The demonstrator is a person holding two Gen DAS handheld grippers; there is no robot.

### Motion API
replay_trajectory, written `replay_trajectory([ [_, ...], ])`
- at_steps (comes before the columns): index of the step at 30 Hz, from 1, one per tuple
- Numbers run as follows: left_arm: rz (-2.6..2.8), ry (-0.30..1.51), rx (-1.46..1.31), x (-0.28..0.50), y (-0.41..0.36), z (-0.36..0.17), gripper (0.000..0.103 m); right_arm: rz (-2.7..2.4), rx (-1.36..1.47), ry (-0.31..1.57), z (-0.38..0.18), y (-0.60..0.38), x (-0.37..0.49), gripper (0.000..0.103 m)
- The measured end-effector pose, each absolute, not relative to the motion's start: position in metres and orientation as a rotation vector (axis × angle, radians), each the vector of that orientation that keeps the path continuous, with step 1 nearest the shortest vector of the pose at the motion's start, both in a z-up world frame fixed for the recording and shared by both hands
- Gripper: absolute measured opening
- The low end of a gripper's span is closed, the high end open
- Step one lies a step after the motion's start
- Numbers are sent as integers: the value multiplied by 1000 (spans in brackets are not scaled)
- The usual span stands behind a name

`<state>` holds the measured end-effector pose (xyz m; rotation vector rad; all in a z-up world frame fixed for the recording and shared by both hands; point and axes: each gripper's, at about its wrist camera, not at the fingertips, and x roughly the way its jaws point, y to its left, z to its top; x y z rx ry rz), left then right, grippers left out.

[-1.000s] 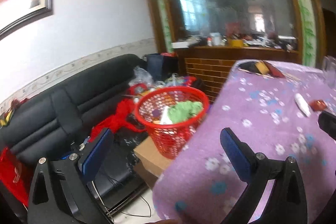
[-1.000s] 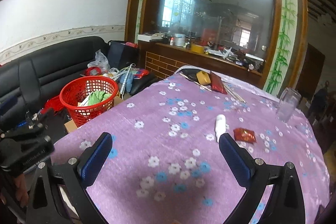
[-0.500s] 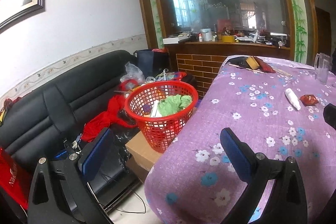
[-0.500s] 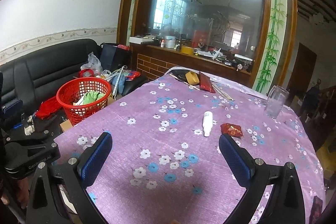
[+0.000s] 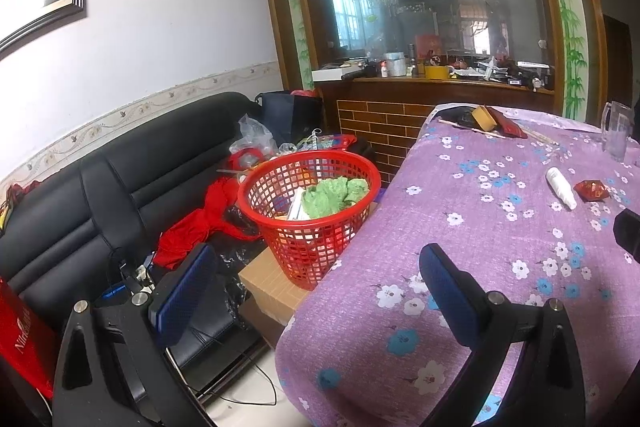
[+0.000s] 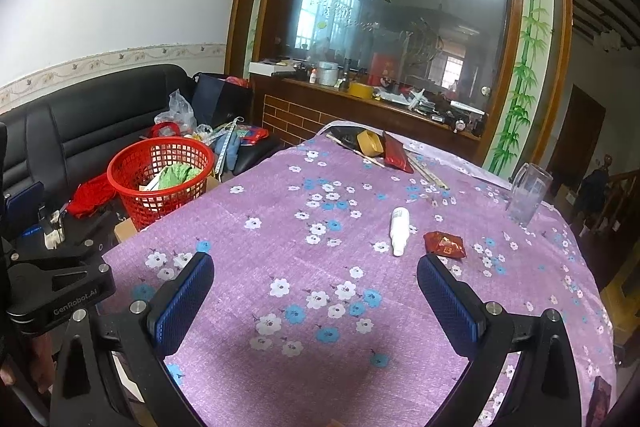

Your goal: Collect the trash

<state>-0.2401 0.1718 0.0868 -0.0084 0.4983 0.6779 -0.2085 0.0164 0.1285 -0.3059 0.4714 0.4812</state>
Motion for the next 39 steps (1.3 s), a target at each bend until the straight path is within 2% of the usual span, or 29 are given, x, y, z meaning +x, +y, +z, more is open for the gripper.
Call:
replay_trajectory([
  [39,680,498,-18,-240,174,89,101,469,-306,487,126,20,-204,103],
])
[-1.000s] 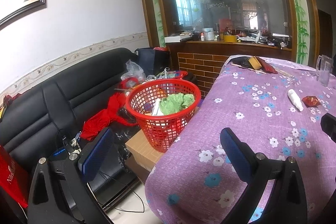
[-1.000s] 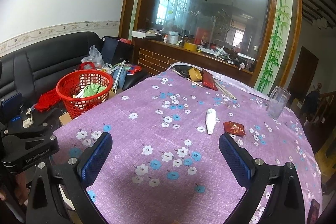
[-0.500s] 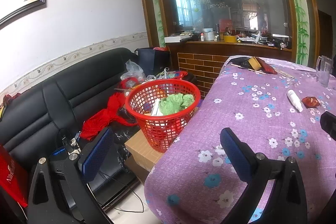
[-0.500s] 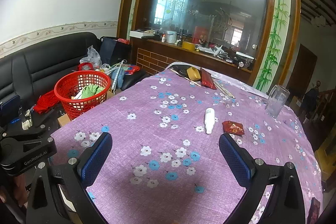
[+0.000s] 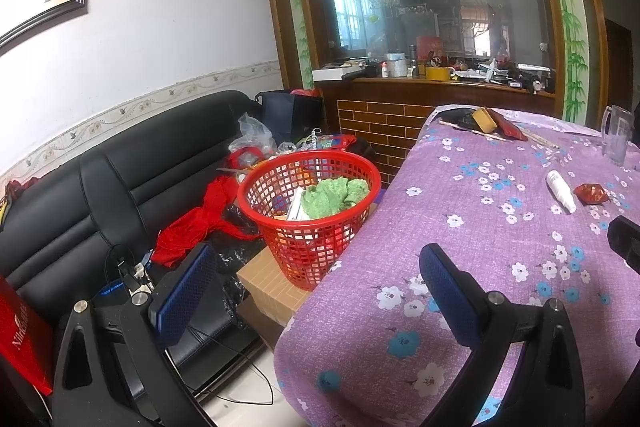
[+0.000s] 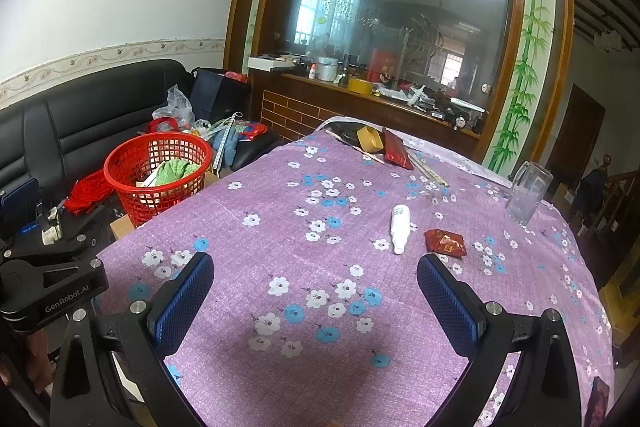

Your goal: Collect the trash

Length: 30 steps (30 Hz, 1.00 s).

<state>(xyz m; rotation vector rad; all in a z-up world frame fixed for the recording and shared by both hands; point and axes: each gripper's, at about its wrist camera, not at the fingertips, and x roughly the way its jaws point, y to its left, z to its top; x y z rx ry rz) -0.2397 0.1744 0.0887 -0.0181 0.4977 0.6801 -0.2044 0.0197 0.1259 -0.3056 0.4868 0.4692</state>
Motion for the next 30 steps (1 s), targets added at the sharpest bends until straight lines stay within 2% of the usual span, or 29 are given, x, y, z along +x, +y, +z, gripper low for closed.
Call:
replay_trajectory([
  [19,648,517,8,-228,160,87,101,451,-277,516,119,8,-194,103],
  [23,590,536,44,-202,142,89,101,406,-232,576,109,-17,-171,103],
  [30,257,763,11,-106,73,65,101,101,-79,763,73,-129,-92,103],
])
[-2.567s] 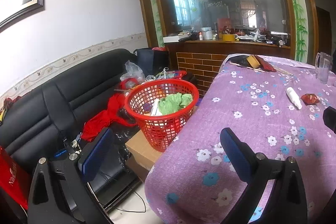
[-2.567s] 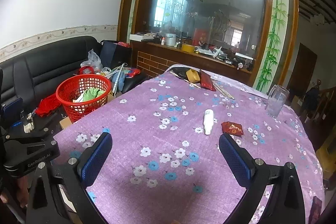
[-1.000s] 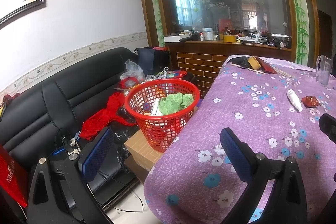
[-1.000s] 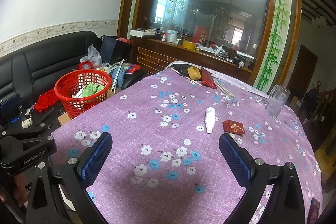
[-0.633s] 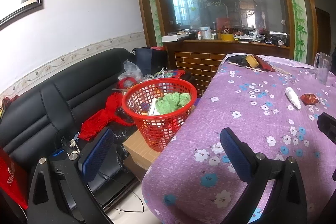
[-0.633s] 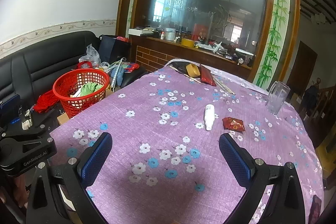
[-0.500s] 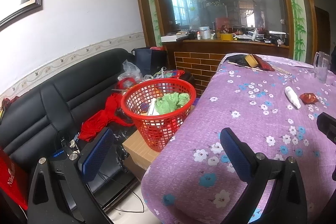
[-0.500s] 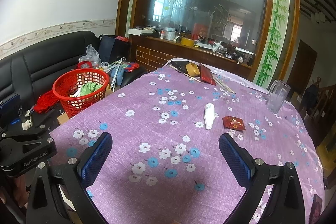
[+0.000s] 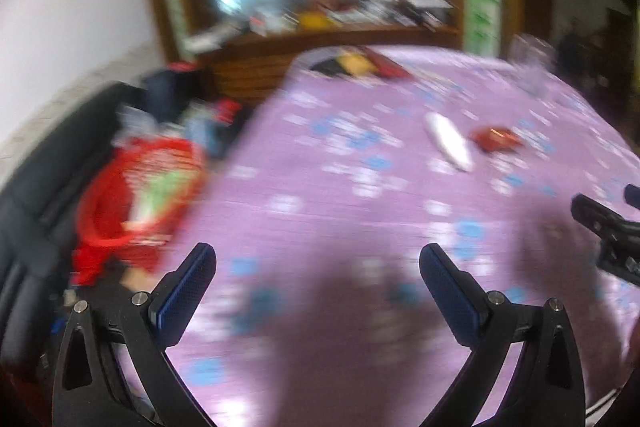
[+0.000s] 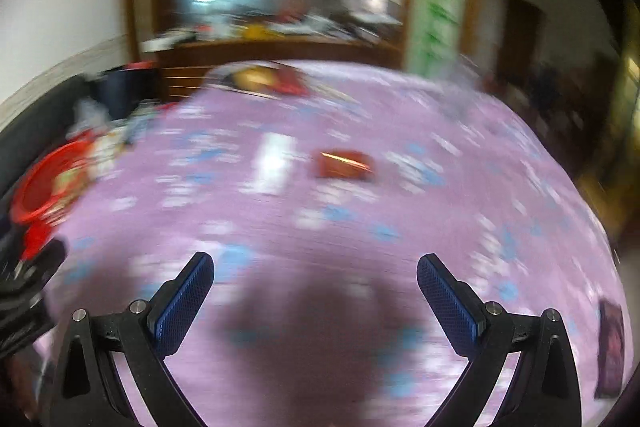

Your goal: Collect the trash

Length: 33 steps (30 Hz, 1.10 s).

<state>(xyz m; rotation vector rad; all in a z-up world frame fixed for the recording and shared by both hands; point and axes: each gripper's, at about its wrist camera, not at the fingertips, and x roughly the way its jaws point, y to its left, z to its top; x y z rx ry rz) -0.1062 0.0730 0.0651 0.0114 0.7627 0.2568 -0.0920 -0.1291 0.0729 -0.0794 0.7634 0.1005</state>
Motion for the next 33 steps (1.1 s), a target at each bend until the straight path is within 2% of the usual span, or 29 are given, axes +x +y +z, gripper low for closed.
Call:
replay_trajectory([
  [5,100,921,-22,-43,22,30,101,-48,-11,865,40,-194,-54,103],
  [13,35,1044,-7,-2,-6,1,101,9,-2,930,25,-204,-28,103],
  [19,16,1035,-16,1,-4,1,103,37,-36,1009,9,-187,-20,103],
  [33,25,1002,-23,0,-2,2,103,34,-26,1006,7,-188,-21,103],
])
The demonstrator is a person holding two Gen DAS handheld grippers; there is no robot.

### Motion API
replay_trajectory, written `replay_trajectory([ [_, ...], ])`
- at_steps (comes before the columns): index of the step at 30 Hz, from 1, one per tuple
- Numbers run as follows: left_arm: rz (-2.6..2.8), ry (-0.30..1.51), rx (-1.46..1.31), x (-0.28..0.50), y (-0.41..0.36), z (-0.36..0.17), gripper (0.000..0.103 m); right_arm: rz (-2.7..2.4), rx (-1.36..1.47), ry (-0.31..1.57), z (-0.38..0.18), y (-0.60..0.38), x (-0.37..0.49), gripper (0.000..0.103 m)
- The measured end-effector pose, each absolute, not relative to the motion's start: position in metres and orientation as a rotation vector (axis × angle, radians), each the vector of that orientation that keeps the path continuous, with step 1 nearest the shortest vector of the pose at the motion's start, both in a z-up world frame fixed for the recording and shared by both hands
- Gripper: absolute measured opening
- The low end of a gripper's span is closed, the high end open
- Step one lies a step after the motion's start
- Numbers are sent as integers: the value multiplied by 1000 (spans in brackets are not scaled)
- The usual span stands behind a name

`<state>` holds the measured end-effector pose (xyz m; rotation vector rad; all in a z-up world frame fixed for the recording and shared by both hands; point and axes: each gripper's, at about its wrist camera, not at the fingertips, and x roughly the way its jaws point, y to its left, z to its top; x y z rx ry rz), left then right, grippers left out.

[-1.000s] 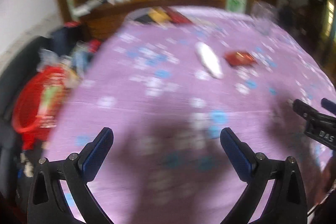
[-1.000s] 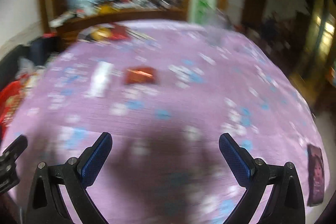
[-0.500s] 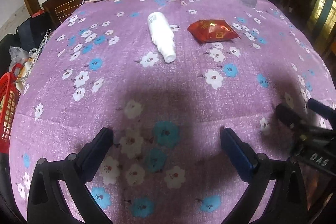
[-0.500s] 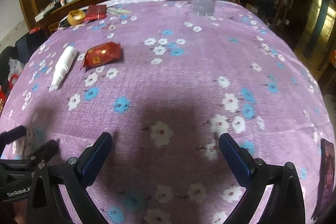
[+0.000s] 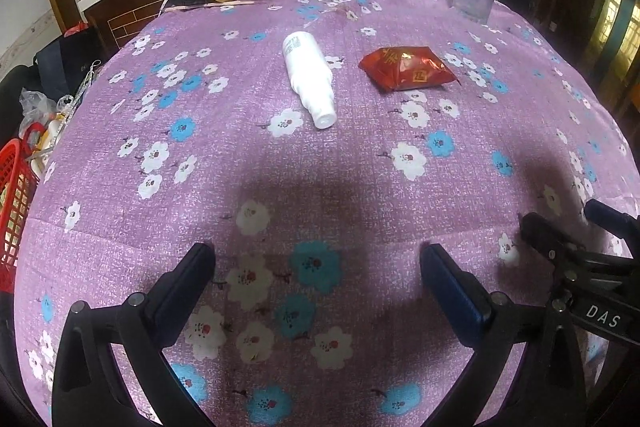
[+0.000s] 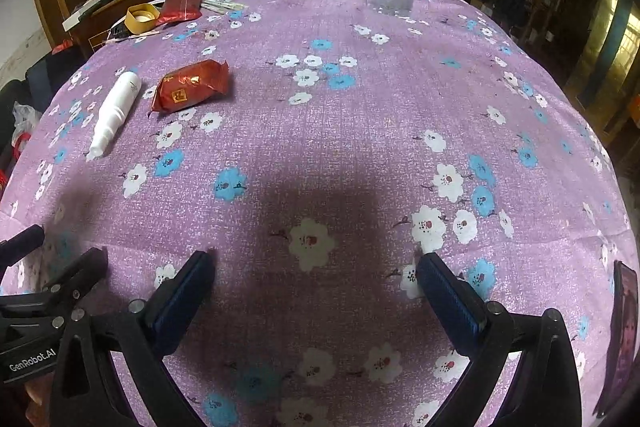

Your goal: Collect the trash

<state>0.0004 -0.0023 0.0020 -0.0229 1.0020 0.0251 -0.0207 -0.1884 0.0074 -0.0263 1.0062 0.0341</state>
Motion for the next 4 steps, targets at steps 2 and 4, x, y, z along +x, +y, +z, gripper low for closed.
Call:
replay_trajectory([
  [2,24,1002,-24,1,-2,2,103,34,-26,1006,7,-188,-21,103],
  [4,25,1002,-23,1,-2,2,103,34,-26,1006,7,-188,-21,103],
])
